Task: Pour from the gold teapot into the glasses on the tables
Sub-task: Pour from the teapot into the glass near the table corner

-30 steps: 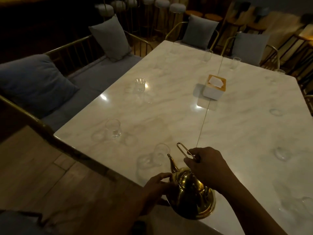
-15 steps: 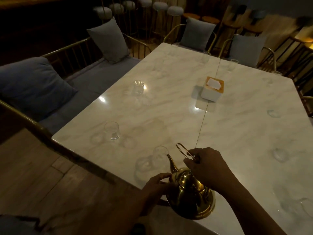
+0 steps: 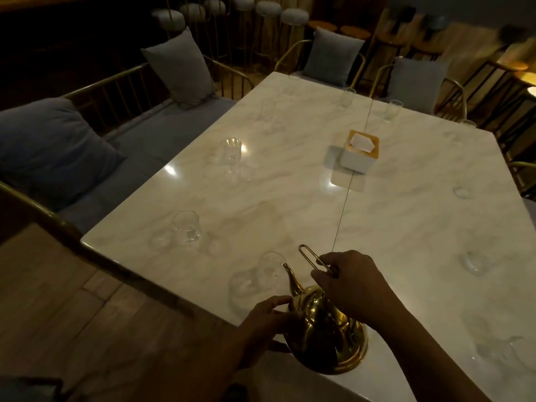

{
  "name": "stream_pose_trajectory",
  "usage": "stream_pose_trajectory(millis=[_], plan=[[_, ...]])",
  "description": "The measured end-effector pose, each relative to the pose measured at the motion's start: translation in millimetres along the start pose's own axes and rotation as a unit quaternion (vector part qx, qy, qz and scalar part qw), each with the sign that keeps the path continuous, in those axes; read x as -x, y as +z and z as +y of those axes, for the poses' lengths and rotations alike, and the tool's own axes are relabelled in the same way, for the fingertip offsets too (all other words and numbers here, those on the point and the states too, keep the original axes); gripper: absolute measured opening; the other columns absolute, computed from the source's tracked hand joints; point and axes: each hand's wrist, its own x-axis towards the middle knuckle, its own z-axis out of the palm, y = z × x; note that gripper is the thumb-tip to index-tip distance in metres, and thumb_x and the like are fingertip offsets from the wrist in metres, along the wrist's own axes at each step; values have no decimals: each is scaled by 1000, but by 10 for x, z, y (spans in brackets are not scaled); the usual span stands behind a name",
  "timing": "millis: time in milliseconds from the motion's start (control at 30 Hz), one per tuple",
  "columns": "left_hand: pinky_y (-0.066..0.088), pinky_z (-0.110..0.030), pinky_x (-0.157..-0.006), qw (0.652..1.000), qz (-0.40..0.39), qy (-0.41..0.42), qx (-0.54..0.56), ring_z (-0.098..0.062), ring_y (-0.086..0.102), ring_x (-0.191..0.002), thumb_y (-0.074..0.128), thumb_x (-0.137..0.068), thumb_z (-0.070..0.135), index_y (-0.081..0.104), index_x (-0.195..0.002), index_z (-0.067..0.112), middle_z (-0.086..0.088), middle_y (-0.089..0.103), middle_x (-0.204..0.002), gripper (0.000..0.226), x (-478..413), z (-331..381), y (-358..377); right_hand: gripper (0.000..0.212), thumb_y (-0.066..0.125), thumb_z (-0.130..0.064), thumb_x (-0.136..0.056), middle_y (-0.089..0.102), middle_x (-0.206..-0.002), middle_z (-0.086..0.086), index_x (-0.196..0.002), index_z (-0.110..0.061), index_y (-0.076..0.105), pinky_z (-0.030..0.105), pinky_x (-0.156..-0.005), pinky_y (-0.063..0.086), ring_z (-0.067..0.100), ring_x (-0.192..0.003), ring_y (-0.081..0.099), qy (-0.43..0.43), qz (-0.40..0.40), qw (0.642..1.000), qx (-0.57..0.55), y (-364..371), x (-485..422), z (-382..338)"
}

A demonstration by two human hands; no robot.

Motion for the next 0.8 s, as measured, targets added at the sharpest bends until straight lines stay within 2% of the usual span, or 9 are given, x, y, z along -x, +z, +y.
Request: stream_pose_trajectory(millis=[133,367,533,700,800], plan=[[56,-53,-91,1000,-3,-9,-3,-27,66,-110,76,-83,21,57,-130,26,-11,70,-117,51,-6,17,5,45,65,-36,-95,70,-127,4,-136,-18,61,19,-86,43,13,-107,67,4,-1,1000,-6,-12,-1,-4],[56,-53,-91,1000,-1,-9,-5,-27,67,-108,77,-82,21,58,-129,27,-10,71,-114,51,-7,0,-11,45,65,-34,-95,70,-126,5,-136,-17,61,26,-96,50,15,-109,67,9,-11,1000,-6,-28,8,-36],[60,-47,-83,1000,-6,-5,-4,-26,69,-106,78,-81,21,57,-129,26,-12,71,-114,53,21,14,-2,45,65,-34,-95,70,-126,5,-137,-18,60,27,-97,51,14,-109,67,10,-11,1000,1,-25,29,-38],[60,-50,-85,1000,-5,-2,-2,-28,68,-107,81,-77,18,60,-124,28,-12,68,-117,53,7,6,-25,39,66,-34,-95,73,-118,1,-132,-21,63,23,-87,51,8,-88,61,22,-20,1000,8,4,90,12],[61,-45,-82,1000,11,16,-19,-26,66,-107,81,-76,15,59,-123,29,-9,67,-117,54,-6,1,-27,36,67,-34,-94,72,-113,0,-128,-22,64,19,-81,51,9,-89,64,30,-27,999,14,18,170,98]])
